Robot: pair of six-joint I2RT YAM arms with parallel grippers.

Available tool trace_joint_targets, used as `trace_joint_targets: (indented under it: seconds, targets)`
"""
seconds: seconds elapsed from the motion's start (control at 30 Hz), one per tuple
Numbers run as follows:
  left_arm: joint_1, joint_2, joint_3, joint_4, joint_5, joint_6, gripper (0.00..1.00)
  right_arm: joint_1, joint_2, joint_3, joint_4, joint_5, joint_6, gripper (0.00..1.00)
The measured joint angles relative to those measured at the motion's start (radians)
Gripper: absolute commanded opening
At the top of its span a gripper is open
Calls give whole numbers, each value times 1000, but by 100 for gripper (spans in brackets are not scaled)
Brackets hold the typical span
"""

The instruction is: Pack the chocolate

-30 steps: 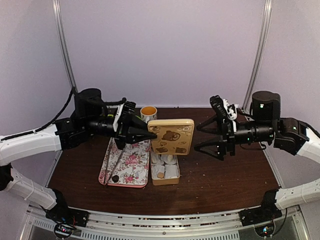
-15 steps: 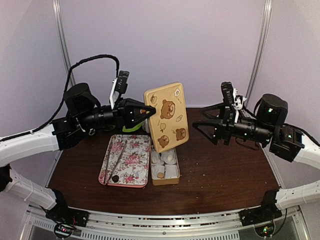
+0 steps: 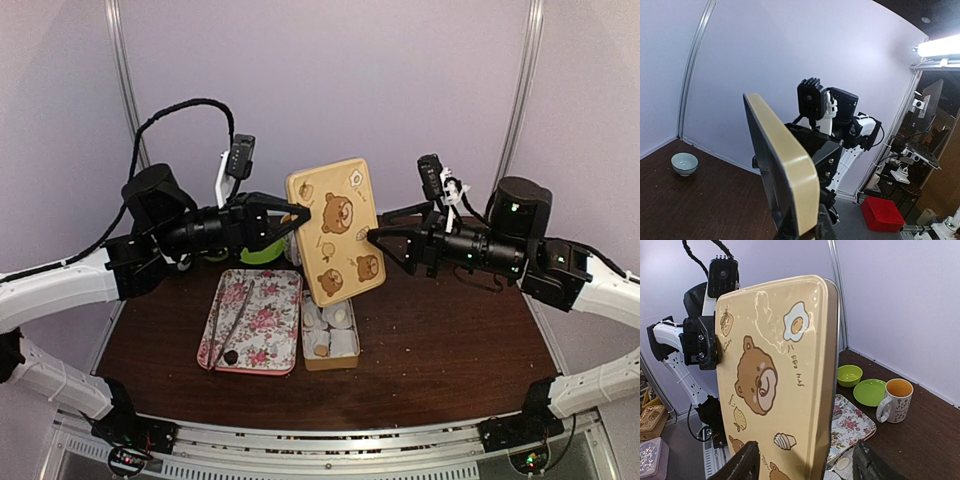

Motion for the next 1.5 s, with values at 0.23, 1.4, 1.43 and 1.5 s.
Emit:
trace_joint_targets:
  seconds: [0.23,1.4,1.43,1.5]
  targets:
    - [0,14,5,29,45,-25,0,0,37,16,-5,-34,28,45]
    - [16,-166,-64,-287,-475,52,98,-23,14,-87,200,-152,247,0]
    - [16,-180,-70,-312,-505,49,98,-26,24,-87,200,-147,255,0]
    - [17,-201,-85,-353,-552,45,97,-31,59,-87,197,-138,272,0]
